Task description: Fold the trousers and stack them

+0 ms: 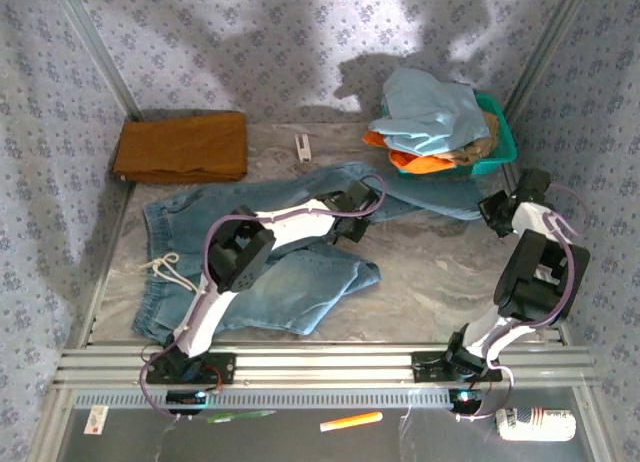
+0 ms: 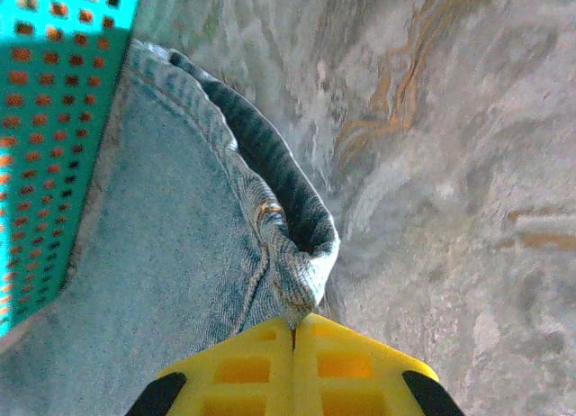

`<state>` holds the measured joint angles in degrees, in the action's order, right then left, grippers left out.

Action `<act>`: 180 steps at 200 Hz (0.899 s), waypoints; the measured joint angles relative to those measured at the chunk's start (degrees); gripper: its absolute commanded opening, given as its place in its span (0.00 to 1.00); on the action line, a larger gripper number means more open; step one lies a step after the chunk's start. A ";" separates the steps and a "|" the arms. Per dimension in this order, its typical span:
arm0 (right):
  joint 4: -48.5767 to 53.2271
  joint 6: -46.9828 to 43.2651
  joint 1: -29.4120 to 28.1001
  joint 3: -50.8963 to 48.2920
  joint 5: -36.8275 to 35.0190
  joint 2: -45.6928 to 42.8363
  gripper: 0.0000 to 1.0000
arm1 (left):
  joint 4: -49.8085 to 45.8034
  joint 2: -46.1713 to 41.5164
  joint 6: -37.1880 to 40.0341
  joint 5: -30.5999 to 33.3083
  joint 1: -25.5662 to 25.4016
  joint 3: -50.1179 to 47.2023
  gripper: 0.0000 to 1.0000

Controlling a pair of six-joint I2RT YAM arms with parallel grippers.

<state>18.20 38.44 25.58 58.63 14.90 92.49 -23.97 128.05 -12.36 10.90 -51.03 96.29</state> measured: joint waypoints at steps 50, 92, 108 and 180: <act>0.11 0.83 3.30 3.61 1.31 0.17 0.00 | 2.25 -7.93 3.65 -1.18 -0.85 -10.84 0.00; 0.98 1.31 4.42 3.61 1.86 0.70 0.19 | 1.86 -16.85 4.42 -7.43 -1.07 -14.14 0.04; 0.61 1.36 4.61 1.29 1.77 -0.09 0.56 | 1.16 -17.81 4.31 -11.08 -1.01 -14.01 0.46; 4.00 -0.13 -2.78 -8.87 -3.82 -15.06 0.26 | -1.57 -28.13 -2.43 -15.56 3.93 -22.69 0.86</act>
<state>22.20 38.30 22.81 49.76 11.07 77.43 -25.54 99.92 -14.79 -4.67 -47.09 73.60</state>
